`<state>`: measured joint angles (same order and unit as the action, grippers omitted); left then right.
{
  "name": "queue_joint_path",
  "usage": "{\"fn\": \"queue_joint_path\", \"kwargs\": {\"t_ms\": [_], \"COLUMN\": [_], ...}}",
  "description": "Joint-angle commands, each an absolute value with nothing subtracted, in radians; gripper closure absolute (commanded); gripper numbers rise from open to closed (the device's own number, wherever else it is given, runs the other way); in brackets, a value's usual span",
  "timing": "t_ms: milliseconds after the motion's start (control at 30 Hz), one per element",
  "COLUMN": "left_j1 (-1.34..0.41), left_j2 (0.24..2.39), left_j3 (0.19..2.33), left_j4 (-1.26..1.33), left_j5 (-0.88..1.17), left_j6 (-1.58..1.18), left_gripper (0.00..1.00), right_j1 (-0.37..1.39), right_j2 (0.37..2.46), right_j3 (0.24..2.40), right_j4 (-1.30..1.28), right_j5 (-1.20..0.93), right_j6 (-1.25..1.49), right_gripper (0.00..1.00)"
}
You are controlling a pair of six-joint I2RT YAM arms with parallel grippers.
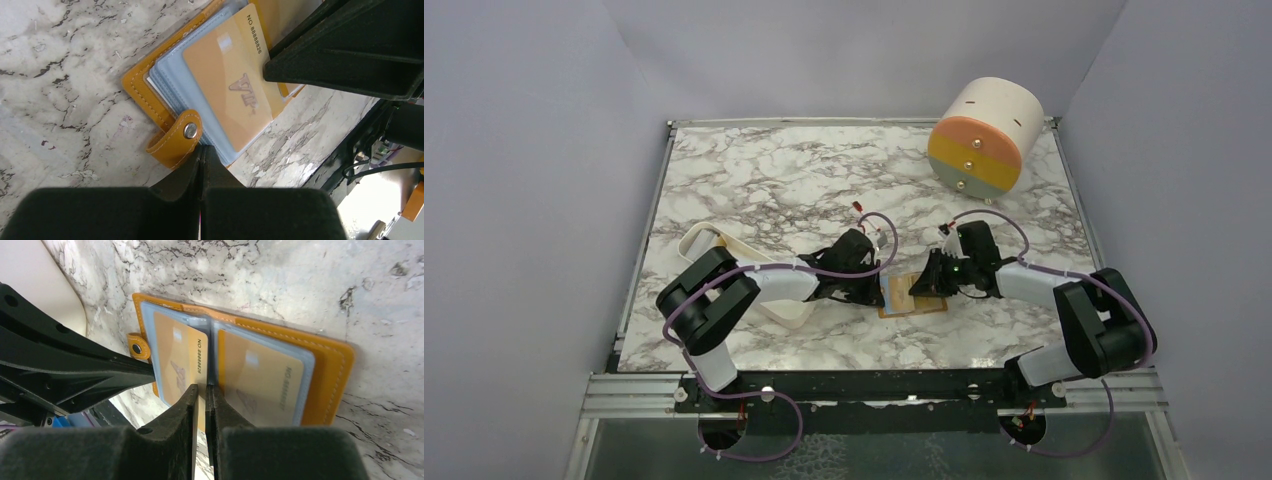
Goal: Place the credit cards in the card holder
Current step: Insert the credit card into the card holder.
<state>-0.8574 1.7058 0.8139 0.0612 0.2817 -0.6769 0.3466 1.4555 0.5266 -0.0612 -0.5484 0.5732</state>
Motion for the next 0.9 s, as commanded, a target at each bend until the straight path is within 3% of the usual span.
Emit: {"fn": "queue_joint_path", "kwargs": {"t_ms": [0, 467, 600, 867], "left_j1": [-0.85, -0.819, -0.798, -0.798], "left_j2": [1.741, 1.708, 1.692, 1.623], "left_j3": [0.81, 0.844, 0.847, 0.865], "left_j4": [-0.003, -0.049, -0.046, 0.006], "left_j5": [0.225, 0.171, 0.172, 0.269], "left_j6": [-0.624, -0.612, -0.633, -0.639], "left_gripper": [1.0, 1.0, 1.0, 0.72], "right_j1": [0.364, 0.386, 0.387, 0.386], "right_j2": [1.464, 1.478, 1.465, 1.341], "right_j3": [0.499, 0.464, 0.46, 0.495], "right_j4": [-0.001, 0.101, 0.052, -0.115], "right_j5": [-0.599, -0.632, -0.592, -0.485], "right_j6": [0.552, 0.622, 0.642, 0.596], "right_gripper": [0.89, 0.92, 0.99, 0.87]}}
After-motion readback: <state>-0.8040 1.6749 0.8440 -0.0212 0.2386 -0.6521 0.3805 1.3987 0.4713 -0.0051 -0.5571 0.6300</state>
